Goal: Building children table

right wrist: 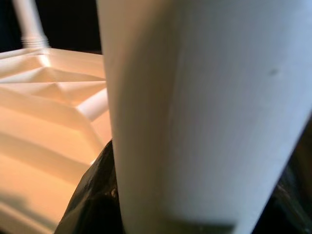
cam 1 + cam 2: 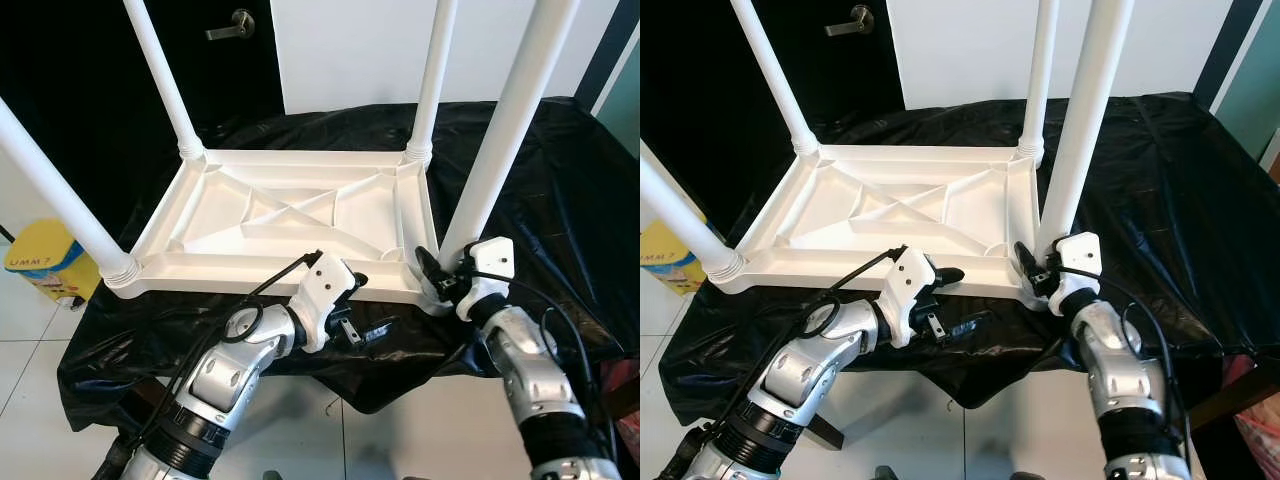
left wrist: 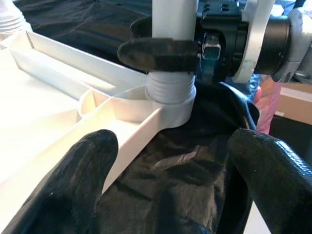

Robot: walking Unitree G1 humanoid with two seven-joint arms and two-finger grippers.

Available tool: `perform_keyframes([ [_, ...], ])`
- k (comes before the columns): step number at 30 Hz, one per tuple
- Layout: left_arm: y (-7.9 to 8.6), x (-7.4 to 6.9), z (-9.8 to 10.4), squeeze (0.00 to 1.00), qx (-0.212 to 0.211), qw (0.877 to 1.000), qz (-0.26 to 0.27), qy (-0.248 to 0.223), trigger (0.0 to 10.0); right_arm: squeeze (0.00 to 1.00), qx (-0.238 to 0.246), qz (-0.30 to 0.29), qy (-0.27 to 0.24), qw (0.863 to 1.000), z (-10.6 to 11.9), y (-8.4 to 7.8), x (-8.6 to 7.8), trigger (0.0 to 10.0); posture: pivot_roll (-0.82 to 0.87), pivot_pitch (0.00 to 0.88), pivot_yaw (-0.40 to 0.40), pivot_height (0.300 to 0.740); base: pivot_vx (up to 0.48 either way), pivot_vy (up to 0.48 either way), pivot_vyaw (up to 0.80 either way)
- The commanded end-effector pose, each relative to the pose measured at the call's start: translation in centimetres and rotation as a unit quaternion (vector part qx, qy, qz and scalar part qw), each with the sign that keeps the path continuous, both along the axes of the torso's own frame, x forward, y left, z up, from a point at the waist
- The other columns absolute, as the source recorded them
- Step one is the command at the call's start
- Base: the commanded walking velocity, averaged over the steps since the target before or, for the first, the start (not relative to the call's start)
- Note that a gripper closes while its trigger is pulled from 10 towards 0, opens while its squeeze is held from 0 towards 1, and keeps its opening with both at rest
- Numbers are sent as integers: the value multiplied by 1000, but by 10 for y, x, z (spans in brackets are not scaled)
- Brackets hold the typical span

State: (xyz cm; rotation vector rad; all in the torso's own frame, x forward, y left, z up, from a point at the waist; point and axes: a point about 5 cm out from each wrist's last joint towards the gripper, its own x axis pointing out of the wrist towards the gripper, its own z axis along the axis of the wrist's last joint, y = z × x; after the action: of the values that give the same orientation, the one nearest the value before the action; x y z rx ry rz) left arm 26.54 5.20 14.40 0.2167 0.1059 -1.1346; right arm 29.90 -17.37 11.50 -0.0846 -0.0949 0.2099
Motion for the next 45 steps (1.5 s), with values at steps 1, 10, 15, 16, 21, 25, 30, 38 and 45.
perform_keyframes([
  [1, 0, 2, 0, 0, 4, 1000, 13, -11, 10000, 0, -2, -43, 61, 997, -24, -6, -7, 10000, -161, 0, 33, 740, 0, 0, 0],
  [10, 4, 5, 2, 0, -9, 999, 29, -15, 10000, 0, 42, -171, 75, 981, -32, 15, -19, 10000, -145, 0, 26, 740, 0, 0, 0],
  [15, 5, 8, 1, 0, -8, 999, 38, -14, 10000, 0, 48, -164, 74, 983, -30, 29, -20, 10000, -147, 0, 30, 740, 0, 0, 0],
  [16, 5, 8, 1, 0, -8, 999, 38, -14, 10000, 0, 48, -164, 74, 983, -30, 29, -20, 10000, -147, 0, 30, 740, 0, 0, 0],
  [21, 5, 10, 3, 0, -6, 999, 40, -32, 10000, 0, 43, -172, 76, 981, -29, 28, -17, 10000, -148, 0, 33, 740, 0, 0, 0],
  [25, 5, 12, 4, 0, -7, 999, 43, -33, 10000, 0, 41, -171, 72, 982, -27, 31, -16, 10000, -151, 0, 35, 740, 0, 0, 0],
  [30, 6, 14, 5, 0, -2, 998, 47, -46, 10000, 0, 37, -166, 60, 984, -23, 32, -14, 10000, -156, 0, 33, 740, 0, 0, 0],
  [38, 6, 17, 6, 0, -4, 997, 54, -54, 10000, 1000, 36, -138, 33, 989, -12, 27, -12, 10000, -163, 0, 33, 740, 0, 0, 0],
  [45, 7, 27, 9, 0, 5, 996, 58, -73, 10000, 0, 18, -50, 3, 999, -4, 11, -13, 10000, -186, 0, 60, 740, 0, 0, 0],
])
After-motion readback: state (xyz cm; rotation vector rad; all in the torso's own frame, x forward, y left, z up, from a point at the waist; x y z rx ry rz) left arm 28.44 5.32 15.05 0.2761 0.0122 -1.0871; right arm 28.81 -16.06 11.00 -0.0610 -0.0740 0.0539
